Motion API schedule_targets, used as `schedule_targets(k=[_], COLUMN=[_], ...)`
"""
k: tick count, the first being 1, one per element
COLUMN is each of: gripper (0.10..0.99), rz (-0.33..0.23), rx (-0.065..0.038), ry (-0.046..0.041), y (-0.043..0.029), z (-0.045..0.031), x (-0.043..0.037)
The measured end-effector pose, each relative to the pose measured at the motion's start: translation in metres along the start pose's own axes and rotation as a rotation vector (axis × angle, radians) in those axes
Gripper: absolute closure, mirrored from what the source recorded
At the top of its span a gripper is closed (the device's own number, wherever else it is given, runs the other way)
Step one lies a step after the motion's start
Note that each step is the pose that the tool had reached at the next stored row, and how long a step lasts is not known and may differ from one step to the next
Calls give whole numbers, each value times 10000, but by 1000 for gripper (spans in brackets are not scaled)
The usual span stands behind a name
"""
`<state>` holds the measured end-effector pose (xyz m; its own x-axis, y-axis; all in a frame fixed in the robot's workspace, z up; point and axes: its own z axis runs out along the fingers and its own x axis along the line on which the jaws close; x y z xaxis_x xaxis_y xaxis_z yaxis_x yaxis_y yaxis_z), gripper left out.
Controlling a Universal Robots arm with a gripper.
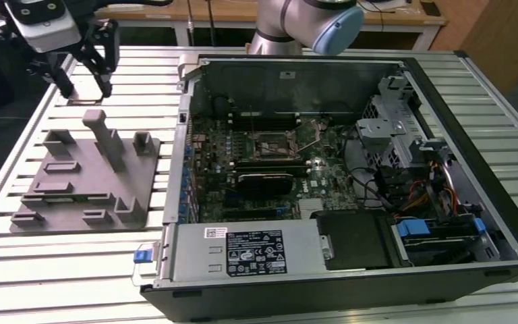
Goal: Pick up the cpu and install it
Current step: 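Pick up the cpu and move it towards the insertion slot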
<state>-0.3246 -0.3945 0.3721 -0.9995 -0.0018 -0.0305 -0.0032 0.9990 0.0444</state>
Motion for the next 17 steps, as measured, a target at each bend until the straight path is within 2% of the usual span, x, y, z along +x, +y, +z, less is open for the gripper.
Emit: schedule_targets(k=[17], gripper=[541], rz=[0], rx=[0], ry=[1], y=[-2], z=[23], x=[-758])
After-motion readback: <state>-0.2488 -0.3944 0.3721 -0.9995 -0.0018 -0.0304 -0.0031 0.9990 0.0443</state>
